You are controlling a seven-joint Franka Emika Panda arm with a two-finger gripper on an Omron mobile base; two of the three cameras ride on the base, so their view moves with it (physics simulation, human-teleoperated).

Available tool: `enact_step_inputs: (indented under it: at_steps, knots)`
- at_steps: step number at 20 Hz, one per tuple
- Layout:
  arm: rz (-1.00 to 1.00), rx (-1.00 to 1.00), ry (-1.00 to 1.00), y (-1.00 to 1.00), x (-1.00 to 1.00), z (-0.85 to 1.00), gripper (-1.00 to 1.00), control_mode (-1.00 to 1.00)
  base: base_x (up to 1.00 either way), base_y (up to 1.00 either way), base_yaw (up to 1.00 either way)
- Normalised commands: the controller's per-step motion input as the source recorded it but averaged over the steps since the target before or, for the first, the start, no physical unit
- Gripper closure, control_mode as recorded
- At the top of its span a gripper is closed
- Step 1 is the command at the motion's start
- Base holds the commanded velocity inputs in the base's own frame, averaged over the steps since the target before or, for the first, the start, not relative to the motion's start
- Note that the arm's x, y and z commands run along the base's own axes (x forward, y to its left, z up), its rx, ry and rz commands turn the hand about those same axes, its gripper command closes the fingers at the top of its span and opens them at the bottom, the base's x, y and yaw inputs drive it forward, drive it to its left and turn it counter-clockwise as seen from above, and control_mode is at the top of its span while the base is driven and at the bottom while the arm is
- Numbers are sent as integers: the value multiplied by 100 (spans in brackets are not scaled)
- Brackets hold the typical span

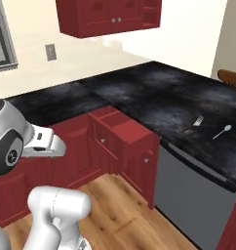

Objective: Organize the utensils by type. Pick up the wooden spoons from the counter and place them in the open cabinet. Then pick up the metallic utensils from the counter and place them in the open drawer.

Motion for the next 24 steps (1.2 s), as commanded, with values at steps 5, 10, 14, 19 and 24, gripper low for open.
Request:
enact_step_inputs:
  at_steps: [5, 10, 14, 19, 24]
  knots:
    - [0, 0, 0, 0, 0, 0, -100, 100, 5, -87, 9]
    - [0, 0, 0, 0, 0, 0, -100, 100, 19, -63, 51]
    - [0, 0, 0, 0, 0, 0, -100, 100, 22, -59, 53]
    - [0, 0, 0, 0, 0, 0, -100, 100, 41, -78, 8]
    - [0, 0, 0, 0, 0, 0, -100, 100, 52, -44, -10]
